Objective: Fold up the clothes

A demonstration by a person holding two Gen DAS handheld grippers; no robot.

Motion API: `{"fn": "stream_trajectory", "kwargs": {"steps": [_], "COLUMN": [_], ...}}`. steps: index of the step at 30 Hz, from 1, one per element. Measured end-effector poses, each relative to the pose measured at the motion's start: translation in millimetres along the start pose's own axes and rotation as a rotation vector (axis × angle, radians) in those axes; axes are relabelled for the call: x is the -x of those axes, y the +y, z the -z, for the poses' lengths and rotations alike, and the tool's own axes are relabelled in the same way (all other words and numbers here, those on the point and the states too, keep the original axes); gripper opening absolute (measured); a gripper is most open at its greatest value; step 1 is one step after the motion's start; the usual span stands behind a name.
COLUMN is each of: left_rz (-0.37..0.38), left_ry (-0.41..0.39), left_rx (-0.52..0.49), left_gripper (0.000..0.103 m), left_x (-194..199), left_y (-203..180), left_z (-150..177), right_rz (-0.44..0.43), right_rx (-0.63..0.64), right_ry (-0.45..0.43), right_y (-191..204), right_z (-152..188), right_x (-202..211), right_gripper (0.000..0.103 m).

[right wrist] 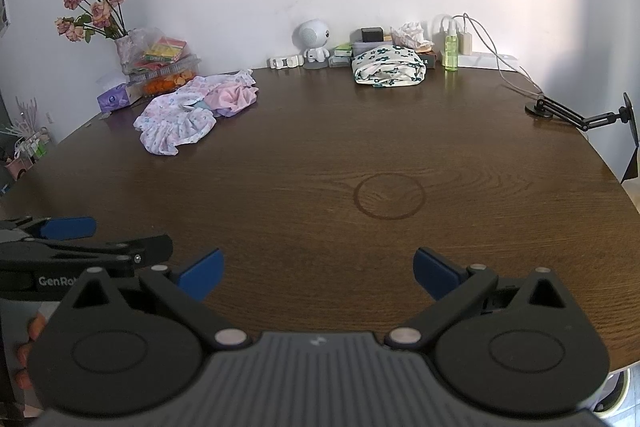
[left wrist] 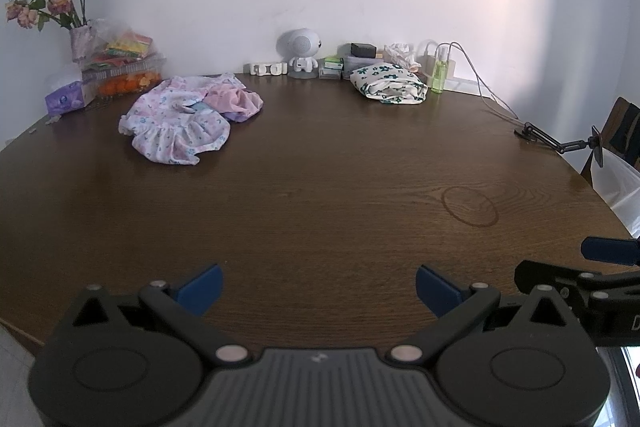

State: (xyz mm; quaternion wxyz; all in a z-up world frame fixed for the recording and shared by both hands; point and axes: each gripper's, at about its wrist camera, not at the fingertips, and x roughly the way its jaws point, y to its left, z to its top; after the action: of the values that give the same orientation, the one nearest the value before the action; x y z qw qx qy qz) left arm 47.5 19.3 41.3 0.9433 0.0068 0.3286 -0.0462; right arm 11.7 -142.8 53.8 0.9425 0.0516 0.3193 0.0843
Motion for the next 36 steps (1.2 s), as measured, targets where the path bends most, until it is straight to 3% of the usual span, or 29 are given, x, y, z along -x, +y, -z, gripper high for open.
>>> {"fn": "stream_trajectory", "kwargs": {"steps": [36], "left_rz": [-0.008], "left_ry": [-0.002], "left_rx": [0.001], "left_gripper": [0.103], "left_x": [1.8], "left_y": [0.7], "left_z": [0.1], "right_rz": [-0.007], "right_rx": [-0.008], "right_ry": [-0.001], "right_y": [-2.6], "right_z": [-1.1], "right_x": [0.6], "right_gripper": [0.103]}}
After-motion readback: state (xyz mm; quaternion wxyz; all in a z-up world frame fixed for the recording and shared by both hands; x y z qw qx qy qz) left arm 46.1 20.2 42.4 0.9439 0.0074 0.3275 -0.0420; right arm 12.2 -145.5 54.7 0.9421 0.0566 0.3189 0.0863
